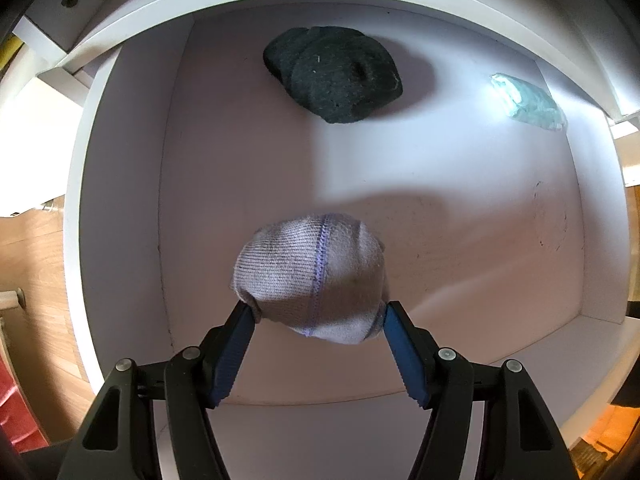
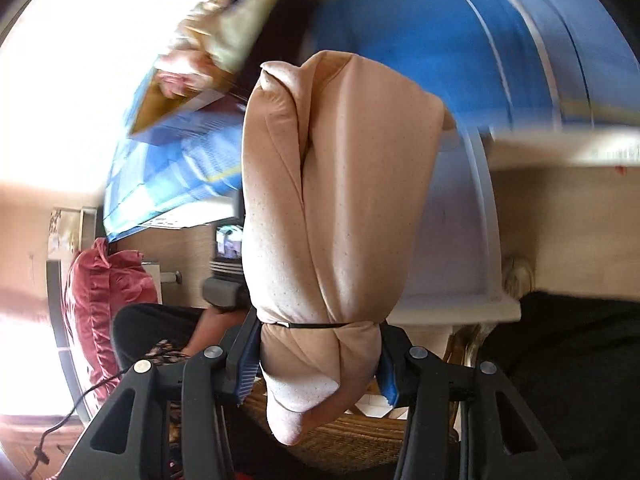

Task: Organize soft objects
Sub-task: 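Carry the beige rolled bundle with the right gripper over the gold tray, then lower the beige bundle into the tray and open the right gripper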

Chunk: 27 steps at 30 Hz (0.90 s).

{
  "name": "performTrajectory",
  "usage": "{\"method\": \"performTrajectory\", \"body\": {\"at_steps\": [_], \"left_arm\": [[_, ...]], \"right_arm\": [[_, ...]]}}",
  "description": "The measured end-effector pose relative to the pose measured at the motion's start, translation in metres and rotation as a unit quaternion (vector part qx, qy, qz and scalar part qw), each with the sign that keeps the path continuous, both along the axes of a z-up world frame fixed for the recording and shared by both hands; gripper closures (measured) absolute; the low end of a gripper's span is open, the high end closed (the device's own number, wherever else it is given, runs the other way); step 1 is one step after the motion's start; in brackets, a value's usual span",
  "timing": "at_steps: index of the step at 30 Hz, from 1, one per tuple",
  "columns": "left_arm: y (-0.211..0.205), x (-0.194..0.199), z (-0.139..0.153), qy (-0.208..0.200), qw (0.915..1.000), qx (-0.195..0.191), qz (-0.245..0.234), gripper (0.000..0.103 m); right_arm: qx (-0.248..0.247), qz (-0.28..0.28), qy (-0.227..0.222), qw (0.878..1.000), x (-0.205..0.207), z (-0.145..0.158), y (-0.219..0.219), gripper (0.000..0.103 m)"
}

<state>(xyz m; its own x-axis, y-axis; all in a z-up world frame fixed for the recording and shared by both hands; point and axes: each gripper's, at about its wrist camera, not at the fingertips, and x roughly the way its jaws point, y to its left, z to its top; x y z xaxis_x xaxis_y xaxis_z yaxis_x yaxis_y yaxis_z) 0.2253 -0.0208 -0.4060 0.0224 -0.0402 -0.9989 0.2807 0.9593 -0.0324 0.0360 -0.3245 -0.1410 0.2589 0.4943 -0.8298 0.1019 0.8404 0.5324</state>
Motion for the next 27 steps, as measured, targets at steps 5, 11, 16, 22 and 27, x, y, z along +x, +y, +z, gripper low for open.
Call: {"method": "performTrajectory", "body": {"at_steps": [5,11,16,22,27], "left_arm": [[-0.001,-0.001,-0.001,0.000,1.0000,0.001,-0.001,0.036],[0.000,0.000,0.004,0.000,1.0000,0.001,-0.001,0.036],[0.000,-0.001,0.004,0.001,1.0000,0.000,-0.001,0.036],[0.000,-0.002,0.004,0.004,1.0000,-0.002,0.001,0.036],[0.001,-0.002,0.003,0.007,1.0000,-0.004,0.002,0.036]], "right_arm": [[-0.026,0.018,-0.038,0.999,0.033,0.045,0.013,0.055],[-0.067,0.033,-0.067,0.995,0.089,0.076,0.036,0.055],[-0.113,0.046,-0.066,0.990,0.143,0.081,0.064,0.055],[-0.140,0.028,-0.048,0.989,0.200,0.067,0.082,0.055],[-0.159,0.029,-0.041,0.986,0.223,0.054,0.095,0.055]]}}
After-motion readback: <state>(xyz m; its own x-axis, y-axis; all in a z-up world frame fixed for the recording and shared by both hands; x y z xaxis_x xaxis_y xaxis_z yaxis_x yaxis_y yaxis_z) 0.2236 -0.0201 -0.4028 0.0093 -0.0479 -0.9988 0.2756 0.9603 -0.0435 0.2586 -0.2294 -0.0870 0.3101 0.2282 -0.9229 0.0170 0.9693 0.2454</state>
